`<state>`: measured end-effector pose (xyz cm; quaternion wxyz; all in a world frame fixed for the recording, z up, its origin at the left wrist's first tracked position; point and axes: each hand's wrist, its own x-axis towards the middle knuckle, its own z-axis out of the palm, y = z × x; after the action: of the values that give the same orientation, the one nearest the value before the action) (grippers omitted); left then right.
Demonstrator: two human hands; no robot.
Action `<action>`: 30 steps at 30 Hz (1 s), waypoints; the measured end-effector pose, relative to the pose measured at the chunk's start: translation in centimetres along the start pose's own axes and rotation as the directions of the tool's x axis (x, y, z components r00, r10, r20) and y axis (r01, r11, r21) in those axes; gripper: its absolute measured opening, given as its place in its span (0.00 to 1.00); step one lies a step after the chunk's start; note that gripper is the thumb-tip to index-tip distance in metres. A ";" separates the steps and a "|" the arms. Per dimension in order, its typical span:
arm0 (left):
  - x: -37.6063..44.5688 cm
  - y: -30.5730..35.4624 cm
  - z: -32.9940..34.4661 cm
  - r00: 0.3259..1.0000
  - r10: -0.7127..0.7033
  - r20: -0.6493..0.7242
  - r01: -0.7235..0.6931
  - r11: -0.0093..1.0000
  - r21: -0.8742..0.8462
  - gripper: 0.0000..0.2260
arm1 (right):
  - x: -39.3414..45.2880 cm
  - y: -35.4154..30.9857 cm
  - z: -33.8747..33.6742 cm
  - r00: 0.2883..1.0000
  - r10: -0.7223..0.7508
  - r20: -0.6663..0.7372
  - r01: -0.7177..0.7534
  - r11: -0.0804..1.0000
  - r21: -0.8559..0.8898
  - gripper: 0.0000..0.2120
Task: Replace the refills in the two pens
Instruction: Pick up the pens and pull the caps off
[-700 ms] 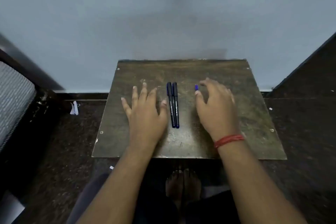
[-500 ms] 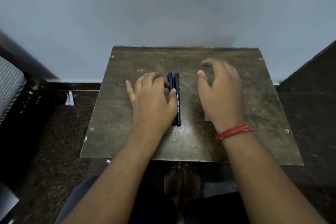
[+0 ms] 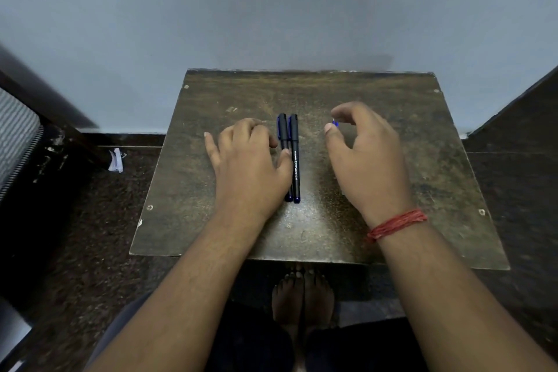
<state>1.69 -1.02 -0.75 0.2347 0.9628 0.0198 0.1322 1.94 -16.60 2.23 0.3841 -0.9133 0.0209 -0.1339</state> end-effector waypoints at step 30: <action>-0.9 2.9 -1.0 0.999 0.030 -0.015 -0.034 0.871 -0.490 0.06 | 0.6 0.5 0.0 0.986 0.153 0.067 -0.167 0.920 0.356 0.08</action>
<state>0.46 -3.24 1.18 0.4686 0.8717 -0.0295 0.1401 2.52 -17.07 2.00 0.5548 -0.8251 0.0632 -0.0863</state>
